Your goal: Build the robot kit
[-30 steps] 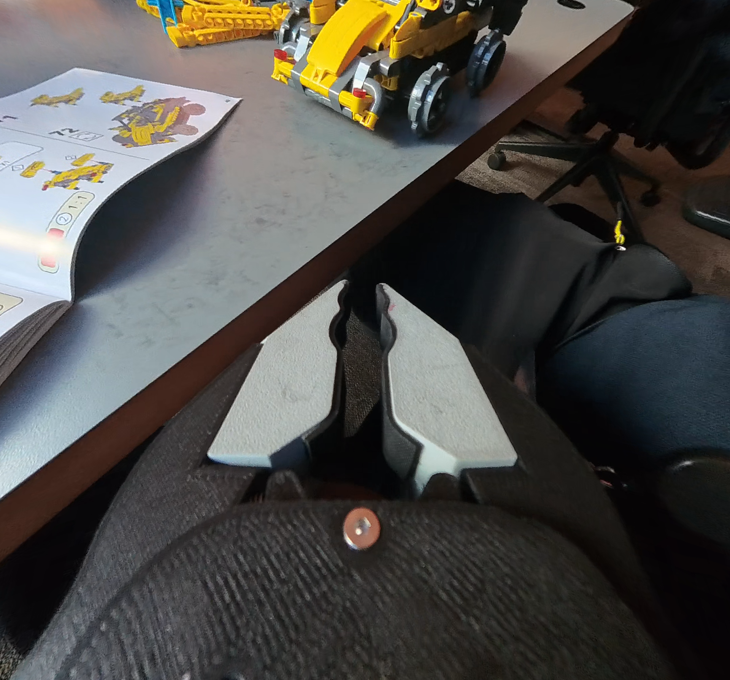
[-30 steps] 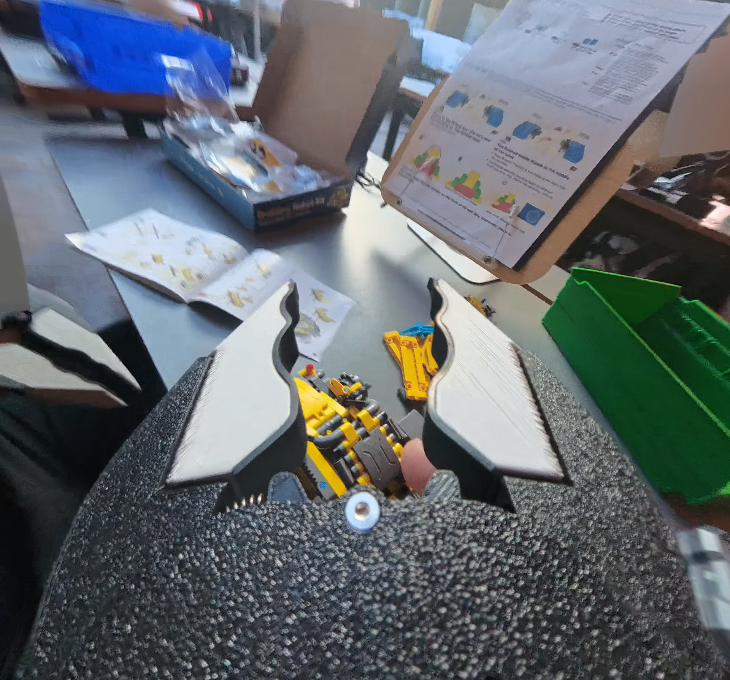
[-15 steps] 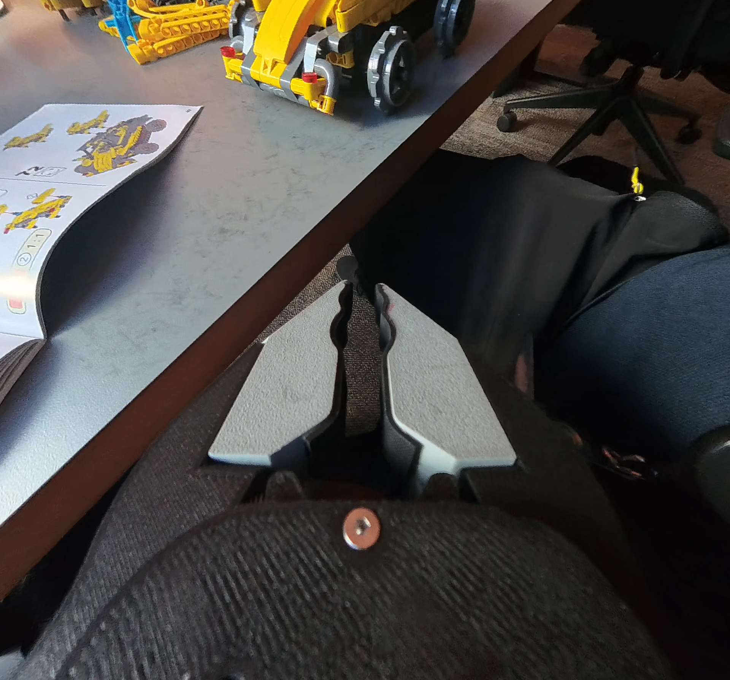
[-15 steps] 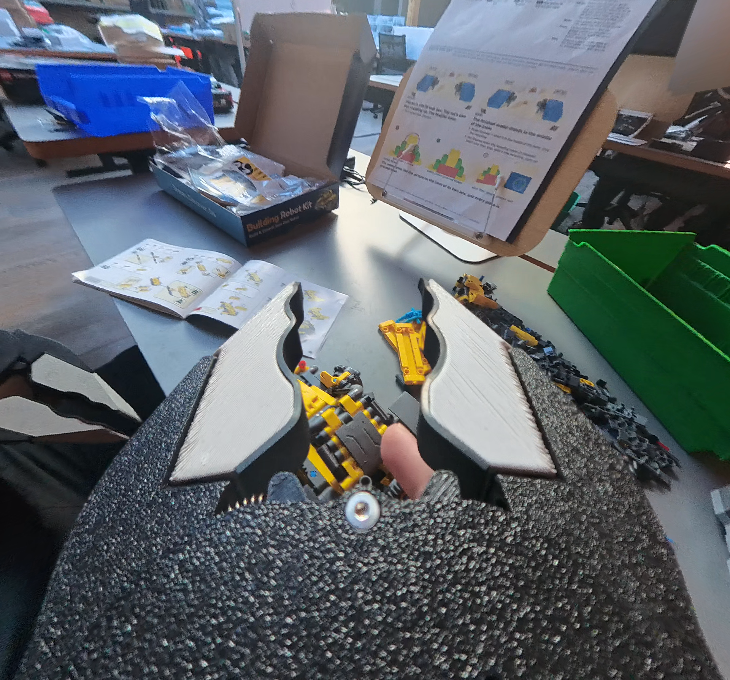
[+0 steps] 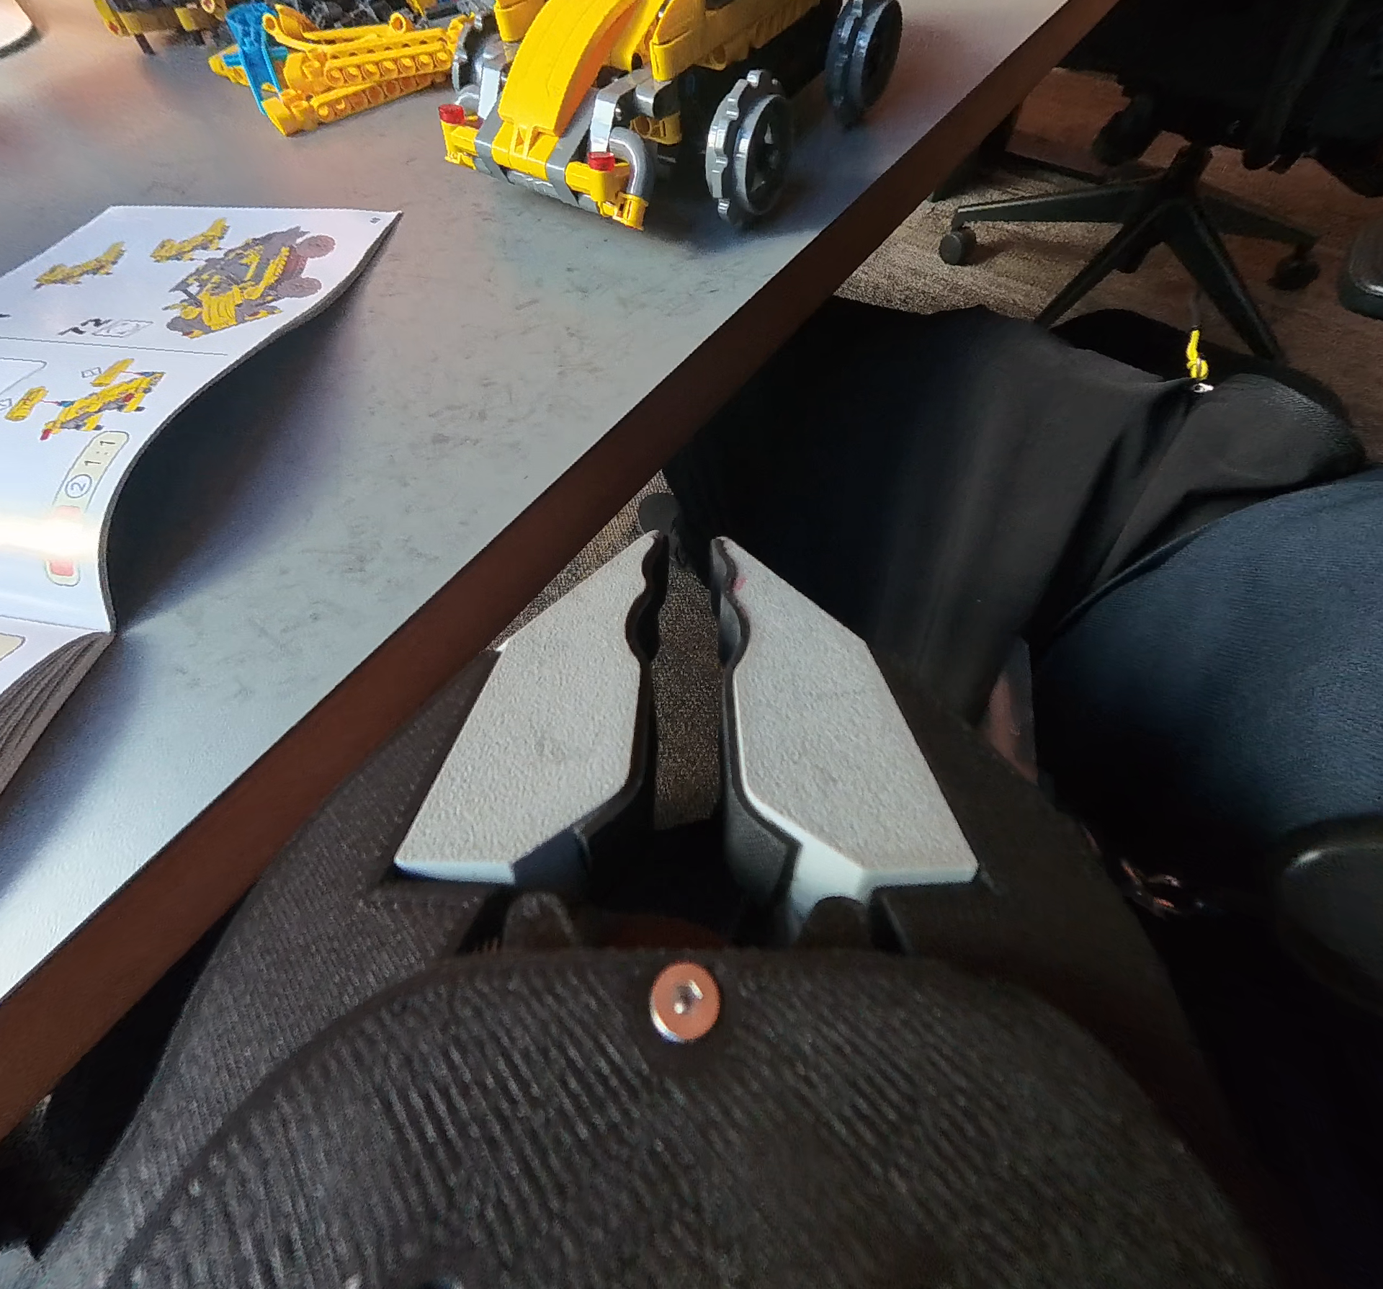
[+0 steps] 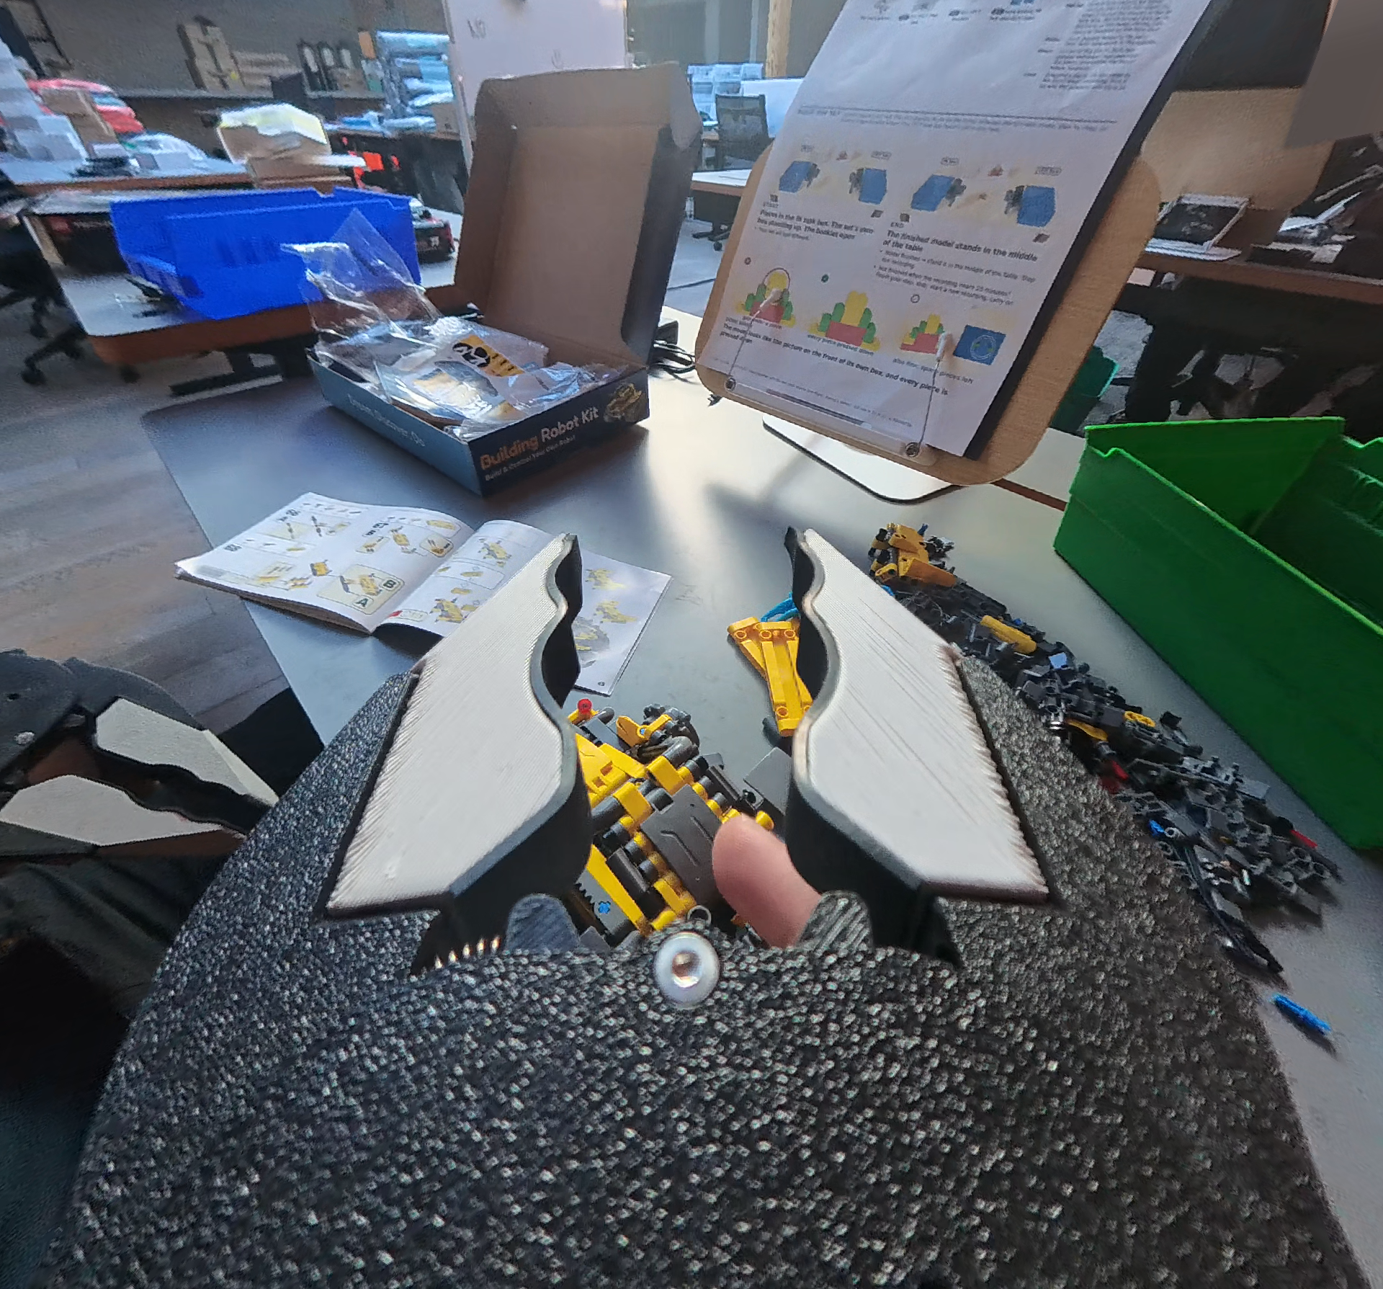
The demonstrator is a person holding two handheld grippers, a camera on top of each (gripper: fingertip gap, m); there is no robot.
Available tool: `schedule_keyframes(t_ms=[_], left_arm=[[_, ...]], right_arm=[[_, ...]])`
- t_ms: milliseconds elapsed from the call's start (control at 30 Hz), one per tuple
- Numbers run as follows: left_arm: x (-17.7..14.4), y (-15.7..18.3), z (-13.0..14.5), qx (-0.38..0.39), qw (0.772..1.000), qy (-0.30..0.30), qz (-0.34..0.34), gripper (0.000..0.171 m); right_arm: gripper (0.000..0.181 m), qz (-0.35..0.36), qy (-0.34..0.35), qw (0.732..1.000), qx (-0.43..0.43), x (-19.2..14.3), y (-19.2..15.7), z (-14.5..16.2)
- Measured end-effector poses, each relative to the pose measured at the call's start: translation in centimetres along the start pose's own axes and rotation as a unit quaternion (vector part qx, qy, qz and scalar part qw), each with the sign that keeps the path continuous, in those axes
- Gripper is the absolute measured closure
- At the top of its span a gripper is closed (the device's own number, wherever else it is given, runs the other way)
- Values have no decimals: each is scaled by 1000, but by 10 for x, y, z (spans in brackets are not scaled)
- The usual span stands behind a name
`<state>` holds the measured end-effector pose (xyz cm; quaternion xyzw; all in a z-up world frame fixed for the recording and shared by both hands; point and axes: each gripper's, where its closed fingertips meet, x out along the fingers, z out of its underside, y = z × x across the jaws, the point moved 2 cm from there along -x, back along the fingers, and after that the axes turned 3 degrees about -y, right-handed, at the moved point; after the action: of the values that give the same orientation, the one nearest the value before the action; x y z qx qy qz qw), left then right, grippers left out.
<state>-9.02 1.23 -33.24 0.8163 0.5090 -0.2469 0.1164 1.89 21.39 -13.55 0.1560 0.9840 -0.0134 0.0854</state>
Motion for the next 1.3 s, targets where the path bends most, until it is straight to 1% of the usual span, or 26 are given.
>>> schedule_keyframes(t_ms=[167,300,367,400,467,500,533,567,667,767,833,900,1067,1200,1233,1300], left_arm=[[4,-1,2,-9,1000,-7,3,163],[1,1,-1,-13,1000,2,3,163],[0,-1,0,-9,1000,1,-3,163],[1,-2,2,-10,1000,-2,-7,163],[2,-5,5,-24,1000,-8,-10,163],[2,-7,6,-35,999,-11,-10,163],[2,-7,7,-45,999,-11,-8,162],[1,-7,7,-52,999,-10,-6,162],[1,-7,6,-46,999,-7,-10,163],[5,-6,9,-36,999,-16,-11,163],[6,-5,10,-35,999,-20,-6,163],[7,-4,8,-34,999,-16,-3,163],[8,-2,5,-18,1000,-15,5,162],[8,-8,6,-13,1000,-15,1,163],[10,-10,9,-19,1000,-21,2,163],[11,-13,11,-34,999,-25,5,163]], right_arm=[[125,-44,8,998,32,4,-7,3],[125,-34,12,999,26,0,-1,0],[123,-39,21,999,27,-5,4,-3],[121,-55,34,998,23,-9,3,-5],[122,-121,74,990,18,-19,-8,-7],[122,-154,82,984,21,-24,-13,-5],[120,-175,76,981,22,-27,-14,2],[117,-177,61,982,19,-29,-12,11],[114,-150,30,988,5,-33,0,35],[114,-141,44,989,9,-38,4,50],[113,-143,23,989,9,-37,6,66],[113,-116,2,993,-3,-36,15,79],[113,-102,-12,995,1,-38,25,94],[112,-74,-73,995,-3,-37,39,118],[112,-74,-88,993,-8,-38,40,124],[112,-96,-110,989,-9,-39,36,132]])
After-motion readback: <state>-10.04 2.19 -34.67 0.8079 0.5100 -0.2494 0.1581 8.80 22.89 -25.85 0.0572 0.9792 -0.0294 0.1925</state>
